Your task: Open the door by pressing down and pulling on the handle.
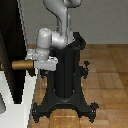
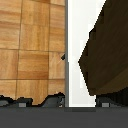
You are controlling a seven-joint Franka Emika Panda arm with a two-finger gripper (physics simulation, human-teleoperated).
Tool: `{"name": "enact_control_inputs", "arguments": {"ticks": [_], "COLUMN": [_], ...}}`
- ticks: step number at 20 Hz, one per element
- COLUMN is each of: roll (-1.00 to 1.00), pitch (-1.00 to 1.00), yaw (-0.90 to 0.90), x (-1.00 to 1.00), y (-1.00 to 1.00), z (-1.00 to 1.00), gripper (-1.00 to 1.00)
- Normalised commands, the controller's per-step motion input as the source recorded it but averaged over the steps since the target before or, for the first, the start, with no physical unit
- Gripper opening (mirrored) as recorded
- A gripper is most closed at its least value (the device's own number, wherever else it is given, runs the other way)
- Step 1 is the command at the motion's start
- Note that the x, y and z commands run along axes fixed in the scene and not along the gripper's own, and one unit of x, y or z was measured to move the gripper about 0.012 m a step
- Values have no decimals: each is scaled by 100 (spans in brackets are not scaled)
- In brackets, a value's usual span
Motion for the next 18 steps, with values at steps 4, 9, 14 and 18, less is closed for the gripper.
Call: {"name": "enact_control_inputs", "arguments": {"ticks": [4, 9, 14, 18], "roll": [0, 0, 0, 0], "pitch": [0, 0, 0, 0], "yaw": [0, 0, 0, 0], "x": [0, 0, 0, 0], "y": [100, 100, 100, 100], "z": [0, 0, 0, 0], "gripper": [100, 100, 100, 100]}}
